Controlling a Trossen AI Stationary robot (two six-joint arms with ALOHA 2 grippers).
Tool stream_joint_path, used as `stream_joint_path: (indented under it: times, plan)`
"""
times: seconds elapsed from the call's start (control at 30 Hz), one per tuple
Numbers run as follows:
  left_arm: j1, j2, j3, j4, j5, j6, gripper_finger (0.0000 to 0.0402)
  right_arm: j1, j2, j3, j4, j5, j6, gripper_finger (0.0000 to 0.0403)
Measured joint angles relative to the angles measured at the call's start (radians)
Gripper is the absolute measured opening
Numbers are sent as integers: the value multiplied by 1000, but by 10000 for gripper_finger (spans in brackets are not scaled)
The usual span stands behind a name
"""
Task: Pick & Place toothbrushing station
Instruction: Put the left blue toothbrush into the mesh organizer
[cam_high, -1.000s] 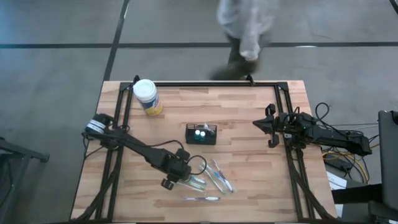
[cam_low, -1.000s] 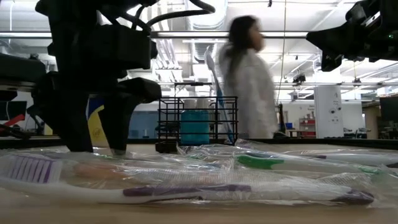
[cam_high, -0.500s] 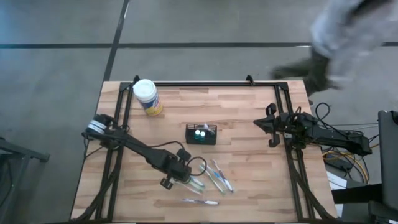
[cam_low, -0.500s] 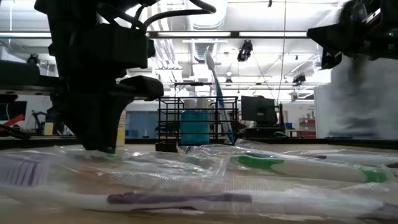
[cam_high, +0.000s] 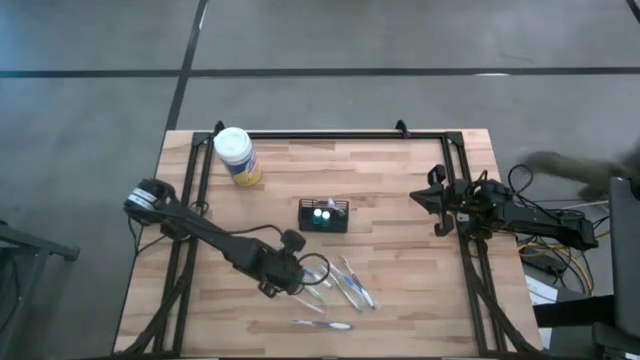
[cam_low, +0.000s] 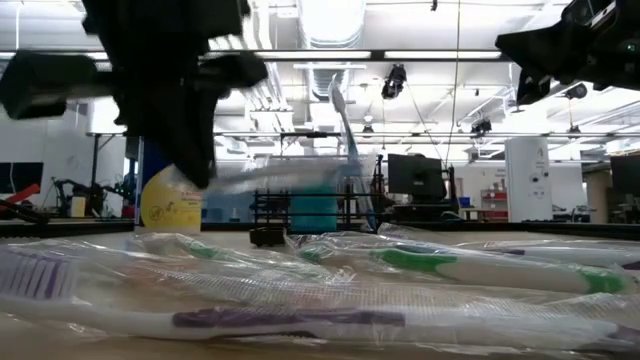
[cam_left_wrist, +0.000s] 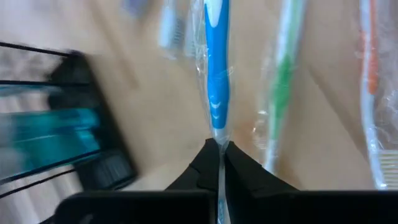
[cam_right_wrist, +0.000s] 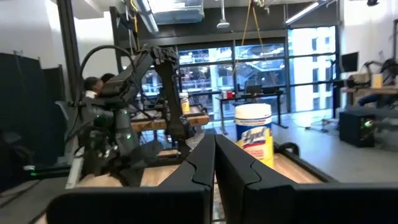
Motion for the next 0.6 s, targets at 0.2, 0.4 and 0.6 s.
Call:
stream_joint_path:
  times: [0.2, 0.4, 0.6]
  plan:
    - [-68, -64, 1, -58, -342, 124, 7, 6, 42, 28, 26, -52, 114, 9]
    - [-120, -113, 1, -57, -716, 376, 7, 73, 185, 119, 111, -96, 148, 9]
    - [-122, -125, 2, -17, -970, 685, 6, 182, 439, 300, 112, -61, 110, 49]
